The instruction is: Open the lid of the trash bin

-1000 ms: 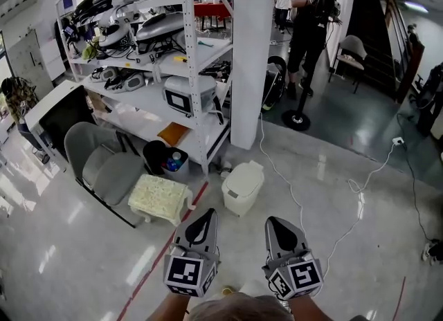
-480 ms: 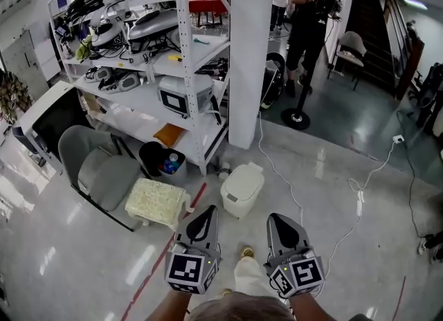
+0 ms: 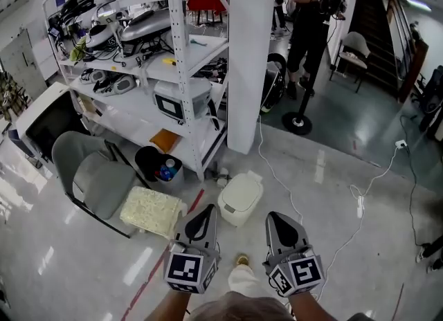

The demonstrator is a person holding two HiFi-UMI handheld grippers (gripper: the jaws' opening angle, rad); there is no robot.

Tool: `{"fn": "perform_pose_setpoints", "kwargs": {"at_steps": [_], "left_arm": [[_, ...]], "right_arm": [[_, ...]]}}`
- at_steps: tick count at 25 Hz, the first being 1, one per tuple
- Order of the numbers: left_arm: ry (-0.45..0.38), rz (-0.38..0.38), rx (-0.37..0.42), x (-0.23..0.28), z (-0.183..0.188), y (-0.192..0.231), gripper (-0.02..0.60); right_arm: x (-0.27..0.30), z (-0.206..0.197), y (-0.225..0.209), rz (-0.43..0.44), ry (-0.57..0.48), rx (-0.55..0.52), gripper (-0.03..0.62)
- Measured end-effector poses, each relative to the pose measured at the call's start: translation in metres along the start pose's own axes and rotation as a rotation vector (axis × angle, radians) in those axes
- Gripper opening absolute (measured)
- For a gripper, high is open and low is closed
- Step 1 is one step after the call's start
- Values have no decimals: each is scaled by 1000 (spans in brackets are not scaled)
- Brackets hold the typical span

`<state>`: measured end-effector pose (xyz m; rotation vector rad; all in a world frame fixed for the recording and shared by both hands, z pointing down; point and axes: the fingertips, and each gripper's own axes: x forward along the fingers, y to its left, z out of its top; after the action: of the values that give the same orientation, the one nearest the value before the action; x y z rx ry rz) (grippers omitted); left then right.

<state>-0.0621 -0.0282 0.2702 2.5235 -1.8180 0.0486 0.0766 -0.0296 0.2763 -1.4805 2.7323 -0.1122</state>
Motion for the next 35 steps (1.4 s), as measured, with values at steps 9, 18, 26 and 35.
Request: {"fn": "perform_pose_setpoints", "kwargs": {"at_steps": [9,18,26,35], "left_arm": [[28,35,-7,59,13,21,-2],[30,109,-5,108,13,44,-2],[45,195,-5,133,10,66,-2],[59,225,-3,147,-1,82,-2]], "right_arm": [[63,7,-32,46,12,9,32],[124,6,-64,117,23,21,32],[162,0,-82,186,30,40,32],[198,-10,-92,200,34,39,32]]}}
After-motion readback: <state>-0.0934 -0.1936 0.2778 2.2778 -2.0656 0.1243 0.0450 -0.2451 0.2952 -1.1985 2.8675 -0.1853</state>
